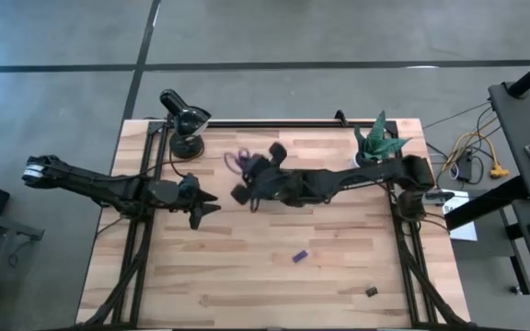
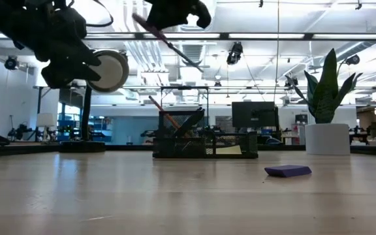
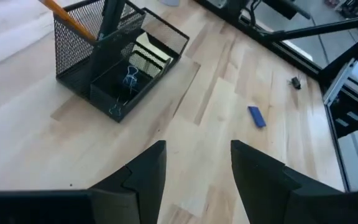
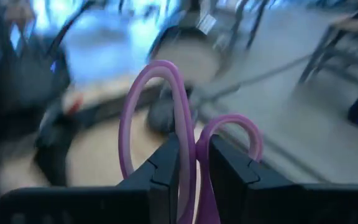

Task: Pick and place office supplies into organizer
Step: Put the purple scissors into the black desk organizer

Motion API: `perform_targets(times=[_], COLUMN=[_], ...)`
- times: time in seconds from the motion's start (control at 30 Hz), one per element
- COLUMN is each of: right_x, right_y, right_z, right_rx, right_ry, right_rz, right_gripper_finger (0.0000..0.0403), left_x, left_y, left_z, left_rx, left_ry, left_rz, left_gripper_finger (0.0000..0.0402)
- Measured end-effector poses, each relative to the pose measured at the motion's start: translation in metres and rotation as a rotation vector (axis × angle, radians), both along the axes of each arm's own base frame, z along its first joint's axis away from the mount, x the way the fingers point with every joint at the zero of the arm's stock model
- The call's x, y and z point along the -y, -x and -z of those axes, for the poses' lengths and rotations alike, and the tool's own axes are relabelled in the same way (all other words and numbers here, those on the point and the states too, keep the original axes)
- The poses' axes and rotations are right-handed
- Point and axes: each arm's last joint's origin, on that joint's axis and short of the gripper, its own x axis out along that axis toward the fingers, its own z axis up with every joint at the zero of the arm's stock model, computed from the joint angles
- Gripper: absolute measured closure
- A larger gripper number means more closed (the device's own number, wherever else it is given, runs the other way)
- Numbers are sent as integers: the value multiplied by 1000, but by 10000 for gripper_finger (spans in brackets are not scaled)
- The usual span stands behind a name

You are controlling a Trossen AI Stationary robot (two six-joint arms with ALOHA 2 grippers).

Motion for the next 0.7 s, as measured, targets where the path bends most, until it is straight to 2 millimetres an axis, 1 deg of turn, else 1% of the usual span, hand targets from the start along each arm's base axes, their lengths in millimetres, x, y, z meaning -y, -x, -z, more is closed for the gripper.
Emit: perform_targets(times=[0.13,0.2,0.33,0.5,0.63,0.7], right_x=[19,29,47,70,84,89], right_y=[3,6,14,26,31,31], right_z=[-5,0,26,55,77,84], right_rx=[269,354,369,422,474,496], right_ry=[47,83,134,90,98,102], right_rz=[64,96,228,283,321,332], right_gripper_finger=[346,346,346,346,346,346], left_x=[0,0,0,0,0,0], left_y=[0,-1,-2,-2,-2,-2], left_z=[0,0,1,1,1,1], left_rx=[0,-2,-11,-14,-13,-13], left_ry=[-29,-57,-83,-97,-100,-100], left_rz=[12,25,36,42,43,43], left_gripper_finger=[240,240,240,240,240,240])
